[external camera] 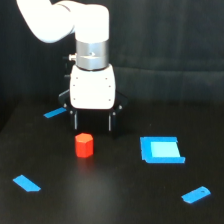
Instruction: Pick up the red object from the table
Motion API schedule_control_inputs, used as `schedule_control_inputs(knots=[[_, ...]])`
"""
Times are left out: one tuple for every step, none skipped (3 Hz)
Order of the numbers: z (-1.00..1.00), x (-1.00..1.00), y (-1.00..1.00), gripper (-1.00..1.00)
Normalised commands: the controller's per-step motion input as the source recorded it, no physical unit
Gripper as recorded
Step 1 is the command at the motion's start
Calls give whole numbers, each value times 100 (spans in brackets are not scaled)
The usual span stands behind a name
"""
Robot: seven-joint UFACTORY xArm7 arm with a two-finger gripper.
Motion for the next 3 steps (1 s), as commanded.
schedule_control_inputs(knots=[[-36, 25, -77, 98], [-26, 26, -64, 100], [2, -8, -46, 95]])
